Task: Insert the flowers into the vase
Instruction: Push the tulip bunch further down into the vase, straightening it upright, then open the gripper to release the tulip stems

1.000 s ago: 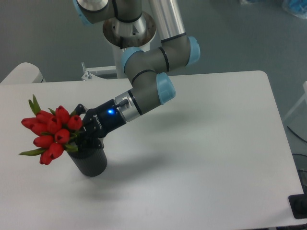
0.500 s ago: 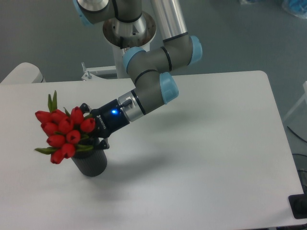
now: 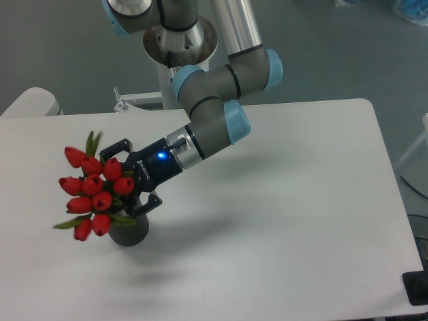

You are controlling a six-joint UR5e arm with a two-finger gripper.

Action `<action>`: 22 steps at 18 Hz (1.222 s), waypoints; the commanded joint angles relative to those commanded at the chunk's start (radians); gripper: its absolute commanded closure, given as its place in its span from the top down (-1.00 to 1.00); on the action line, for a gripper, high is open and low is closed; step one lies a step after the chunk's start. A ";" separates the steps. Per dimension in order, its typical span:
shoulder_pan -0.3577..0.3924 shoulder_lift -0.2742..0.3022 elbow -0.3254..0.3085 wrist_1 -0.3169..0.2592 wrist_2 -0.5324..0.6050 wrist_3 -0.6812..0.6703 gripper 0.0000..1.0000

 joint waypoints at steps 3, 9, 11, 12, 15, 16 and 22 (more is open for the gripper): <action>0.009 0.000 0.000 0.002 0.000 0.003 1.00; 0.025 -0.003 0.000 0.003 0.000 0.005 1.00; 0.026 -0.003 0.000 0.003 0.000 0.005 1.00; 0.026 -0.005 0.000 0.003 0.002 0.012 1.00; 0.032 -0.003 -0.018 0.003 0.005 0.057 1.00; 0.035 -0.003 -0.021 0.003 0.005 0.063 1.00; 0.035 -0.006 -0.028 0.002 0.005 0.063 1.00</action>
